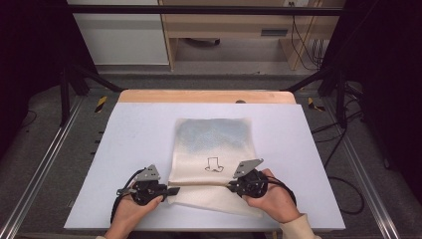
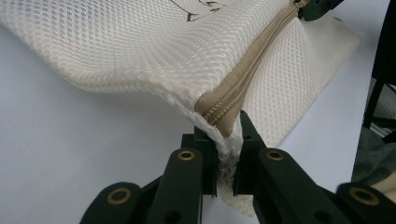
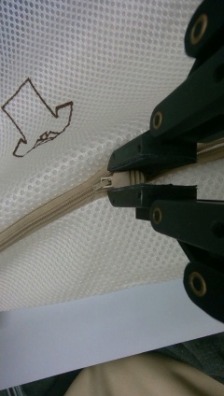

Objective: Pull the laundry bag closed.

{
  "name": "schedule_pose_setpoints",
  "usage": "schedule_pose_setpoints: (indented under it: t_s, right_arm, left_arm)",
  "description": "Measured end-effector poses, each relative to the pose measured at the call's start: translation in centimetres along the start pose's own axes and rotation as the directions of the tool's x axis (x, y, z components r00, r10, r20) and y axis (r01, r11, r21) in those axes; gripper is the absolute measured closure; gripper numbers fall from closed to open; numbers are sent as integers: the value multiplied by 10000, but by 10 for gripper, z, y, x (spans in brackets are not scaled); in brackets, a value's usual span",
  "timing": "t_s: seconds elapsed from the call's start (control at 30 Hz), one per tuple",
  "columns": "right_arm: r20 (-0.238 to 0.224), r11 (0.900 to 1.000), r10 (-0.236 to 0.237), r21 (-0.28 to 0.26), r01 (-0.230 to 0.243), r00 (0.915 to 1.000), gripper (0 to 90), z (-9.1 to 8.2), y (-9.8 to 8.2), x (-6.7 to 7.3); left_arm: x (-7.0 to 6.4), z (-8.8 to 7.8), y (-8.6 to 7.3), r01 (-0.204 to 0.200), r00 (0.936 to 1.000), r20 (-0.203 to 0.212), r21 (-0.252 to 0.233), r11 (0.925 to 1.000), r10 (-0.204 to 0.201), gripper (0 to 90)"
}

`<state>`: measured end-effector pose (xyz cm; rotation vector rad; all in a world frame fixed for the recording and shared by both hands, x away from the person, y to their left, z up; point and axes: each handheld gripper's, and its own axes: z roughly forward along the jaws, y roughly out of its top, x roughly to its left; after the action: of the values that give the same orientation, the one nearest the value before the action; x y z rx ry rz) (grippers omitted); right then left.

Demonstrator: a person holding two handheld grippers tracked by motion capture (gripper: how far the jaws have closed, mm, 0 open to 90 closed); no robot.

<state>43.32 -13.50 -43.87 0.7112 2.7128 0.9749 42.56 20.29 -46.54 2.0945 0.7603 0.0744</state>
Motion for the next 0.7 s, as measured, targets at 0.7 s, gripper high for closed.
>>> schedule_pose_setpoints:
  t_s: [0.7]
  right_arm:
    - [153,9997,226,-62,-225,9996,820,-7,-13,-2]
  left_arm:
    - [0,0,0,-20,10000,-46,-14,10000,20,831]
